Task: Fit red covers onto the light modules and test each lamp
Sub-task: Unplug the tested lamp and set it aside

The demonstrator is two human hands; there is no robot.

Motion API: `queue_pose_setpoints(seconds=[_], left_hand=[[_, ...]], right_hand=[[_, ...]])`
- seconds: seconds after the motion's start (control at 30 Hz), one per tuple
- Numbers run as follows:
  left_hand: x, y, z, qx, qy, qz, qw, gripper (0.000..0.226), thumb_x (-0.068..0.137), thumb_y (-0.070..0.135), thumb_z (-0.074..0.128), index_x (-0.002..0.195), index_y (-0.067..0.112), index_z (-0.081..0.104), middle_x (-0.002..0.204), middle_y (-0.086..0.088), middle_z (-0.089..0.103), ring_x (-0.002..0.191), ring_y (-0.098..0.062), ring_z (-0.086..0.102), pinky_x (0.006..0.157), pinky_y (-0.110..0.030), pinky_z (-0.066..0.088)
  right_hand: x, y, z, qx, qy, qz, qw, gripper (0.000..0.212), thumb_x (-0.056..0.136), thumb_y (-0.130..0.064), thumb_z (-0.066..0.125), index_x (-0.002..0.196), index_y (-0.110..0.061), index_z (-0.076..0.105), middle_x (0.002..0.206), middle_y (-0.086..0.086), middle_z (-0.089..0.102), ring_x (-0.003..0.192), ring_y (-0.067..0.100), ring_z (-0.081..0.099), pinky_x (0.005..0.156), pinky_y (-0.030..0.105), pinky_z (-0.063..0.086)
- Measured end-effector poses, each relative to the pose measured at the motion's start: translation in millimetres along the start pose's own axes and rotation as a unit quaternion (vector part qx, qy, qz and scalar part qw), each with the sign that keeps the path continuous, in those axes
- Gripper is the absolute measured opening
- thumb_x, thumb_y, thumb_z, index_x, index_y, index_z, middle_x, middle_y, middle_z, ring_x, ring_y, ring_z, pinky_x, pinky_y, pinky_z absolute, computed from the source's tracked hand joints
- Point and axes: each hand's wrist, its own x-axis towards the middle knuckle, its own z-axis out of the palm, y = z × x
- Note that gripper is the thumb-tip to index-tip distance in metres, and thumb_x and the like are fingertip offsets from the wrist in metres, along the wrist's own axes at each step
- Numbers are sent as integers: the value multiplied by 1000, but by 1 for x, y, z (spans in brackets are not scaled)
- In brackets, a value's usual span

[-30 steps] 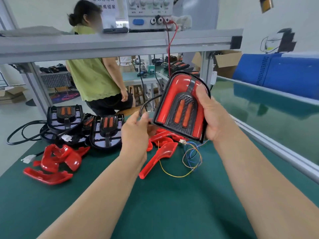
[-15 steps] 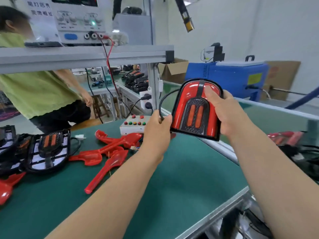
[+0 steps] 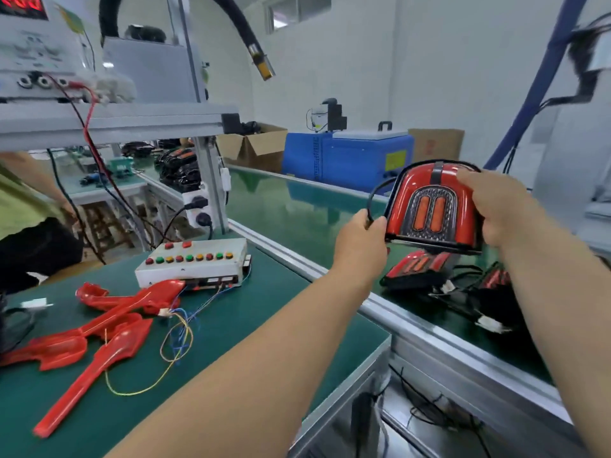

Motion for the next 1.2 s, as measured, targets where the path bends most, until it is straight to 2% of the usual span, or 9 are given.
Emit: queue_pose_setpoints(seconds=[0.1,0.2,0.37,0.47,0.67,0.8,0.97,1.07,1.2], left_hand=[[0,-3,26,-19,-34,-35,999,28,99,21,45,108,0,61,98,-17,65,81,-20,51,81,-42,52],[-2,-7,45,-65,-76,-71,993,23,95,23,48,95,3,59,89,-13,60,79,-23,52,74,-39,46],[-3,-17,64,-130,-133,-102,977,19,100,24,49,103,8,59,99,-12,64,90,-22,58,94,-41,51],[-3,-19,68,-154,-148,-122,969,22,102,26,45,106,12,61,104,-7,66,93,-18,61,85,-30,49],[-5,-20,75,-134,-157,-120,971,26,103,31,44,109,15,63,101,0,68,90,-11,61,76,-26,46],[-8,-19,77,-101,-159,-113,976,34,102,35,45,119,11,64,121,-7,67,115,-22,58,98,-35,45],[-11,-19,74,-73,-169,-103,977,37,103,34,45,121,6,61,117,-13,66,98,-20,58,97,-40,48],[-12,-17,73,-34,-172,-97,980,40,102,38,45,121,7,60,124,-16,64,98,-22,60,98,-42,49],[-13,-15,67,1,-185,-103,977,58,101,48,41,145,9,39,145,-13,49,128,-27,52,111,-42,38]], right_hand=[[8,-2,-21,-44,18,8,999,22,101,-22,56,121,-12,56,84,5,64,57,15,66,46,26,51],[18,1,-36,-79,37,26,996,31,101,-22,57,128,-7,53,95,11,66,69,21,64,53,33,48],[33,14,-51,-101,61,49,992,34,100,-18,57,131,-5,54,113,18,67,74,26,66,60,36,53],[41,26,-56,-115,74,71,988,36,99,-22,58,130,-5,54,109,18,67,76,30,66,70,42,55],[51,37,-66,-185,122,104,970,39,101,-27,55,132,-5,50,114,19,67,96,37,68,86,47,57],[57,40,-69,-298,131,94,941,36,100,-28,56,125,-2,54,114,21,66,101,37,66,90,47,56],[59,48,-73,-473,161,95,861,60,95,-42,58,137,1,50,134,20,49,115,34,52,99,42,49],[57,50,-73,-507,156,94,843,70,92,-50,58,140,-1,46,135,19,45,117,34,46,92,40,46],[55,45,-79,-564,136,51,813,60,95,-54,49,139,-14,49,140,20,41,126,39,40,100,45,40]])
